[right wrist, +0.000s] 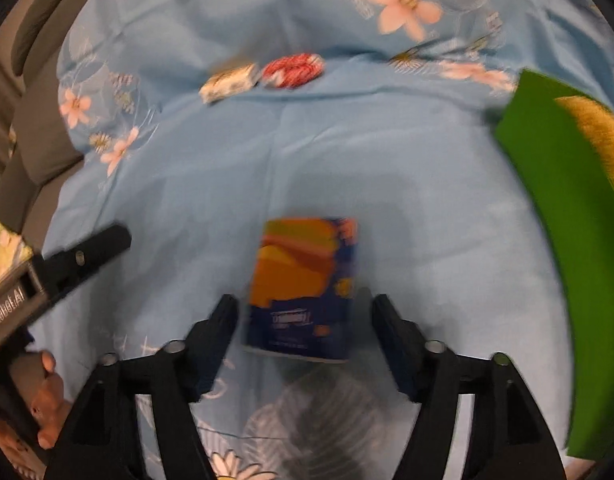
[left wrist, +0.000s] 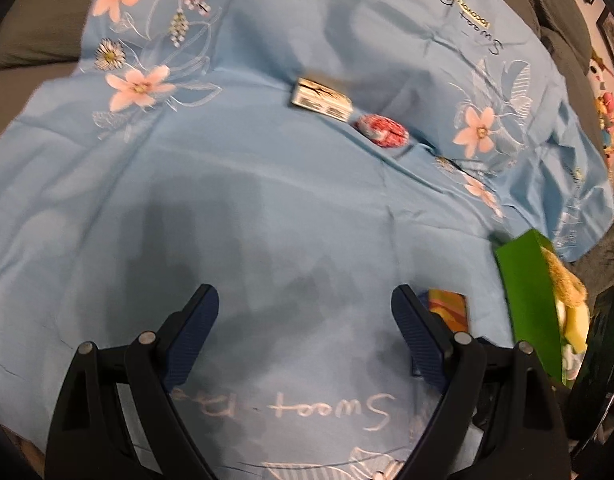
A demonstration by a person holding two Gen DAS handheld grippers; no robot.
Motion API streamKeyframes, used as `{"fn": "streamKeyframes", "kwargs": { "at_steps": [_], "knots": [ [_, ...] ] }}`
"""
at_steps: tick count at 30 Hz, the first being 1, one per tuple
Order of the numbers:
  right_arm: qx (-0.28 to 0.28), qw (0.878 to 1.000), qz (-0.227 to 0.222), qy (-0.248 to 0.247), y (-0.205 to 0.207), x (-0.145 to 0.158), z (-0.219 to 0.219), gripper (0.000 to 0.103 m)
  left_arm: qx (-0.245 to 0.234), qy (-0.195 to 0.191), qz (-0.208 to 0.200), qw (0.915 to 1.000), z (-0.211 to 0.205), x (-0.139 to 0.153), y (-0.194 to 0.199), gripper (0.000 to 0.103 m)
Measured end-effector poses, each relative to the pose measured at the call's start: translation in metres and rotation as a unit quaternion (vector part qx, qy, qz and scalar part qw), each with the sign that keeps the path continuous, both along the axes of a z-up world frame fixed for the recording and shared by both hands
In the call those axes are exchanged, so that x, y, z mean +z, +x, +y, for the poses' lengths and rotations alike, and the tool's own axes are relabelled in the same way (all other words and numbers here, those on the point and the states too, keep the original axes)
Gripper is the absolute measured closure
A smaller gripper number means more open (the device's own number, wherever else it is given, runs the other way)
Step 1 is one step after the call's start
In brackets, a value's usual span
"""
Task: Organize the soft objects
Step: 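Grasp the blue Tempo tissue pack with the right gripper, then carry the tissue pack into the green box and open the right gripper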
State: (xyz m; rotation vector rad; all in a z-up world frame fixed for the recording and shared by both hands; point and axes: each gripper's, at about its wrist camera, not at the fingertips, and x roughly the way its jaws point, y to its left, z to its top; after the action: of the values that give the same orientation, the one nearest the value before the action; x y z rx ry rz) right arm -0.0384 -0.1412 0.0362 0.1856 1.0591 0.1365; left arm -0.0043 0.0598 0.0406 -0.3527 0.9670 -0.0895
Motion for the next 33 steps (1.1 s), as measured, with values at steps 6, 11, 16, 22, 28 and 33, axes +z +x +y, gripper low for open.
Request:
{"fn": "streamKeyframes", "kwargs": {
  "at_steps": [6, 11, 16, 22, 28, 33],
  "knots": [
    [-0.035, 0.995, -0.036, 0.082, -0.005, 0.017, -0.04, 0.026, -0.03, -0.056, 0.005, 0.998, -0.012, -0.004, -0.005, 0.027],
    [-0.04, 0.99, -0.03, 0.135, 0.002, 0.013, -0.049, 0.052, -0.121, -0.074, 0.013, 0.9898, -0.056, -0.009, -0.012, 0.046],
    [-0.039, 0.983, 0.01, 0.181, 0.014, -0.008, -0.045, 0.052, -0.172, -0.067, 0.015, 0.9827, -0.089, -0.018, -0.015, 0.054],
    [-0.042, 0.98, 0.044, 0.191, 0.021, -0.028, -0.04, 0.052, -0.204, -0.076, 0.014, 0.9759, -0.104, -0.031, -0.012, 0.064],
    [-0.05, 0.982, 0.011, 0.181, 0.006, -0.005, -0.048, 0.052, -0.216, -0.075, -0.027, 0.9732, -0.115, -0.015, -0.018, 0.067],
    [-0.077, 0.982, -0.062, 0.163, -0.013, 0.034, -0.069, 0.052, -0.228, -0.09, -0.078, 0.9663, -0.132, 0.015, -0.022, 0.067]
  ]
}}
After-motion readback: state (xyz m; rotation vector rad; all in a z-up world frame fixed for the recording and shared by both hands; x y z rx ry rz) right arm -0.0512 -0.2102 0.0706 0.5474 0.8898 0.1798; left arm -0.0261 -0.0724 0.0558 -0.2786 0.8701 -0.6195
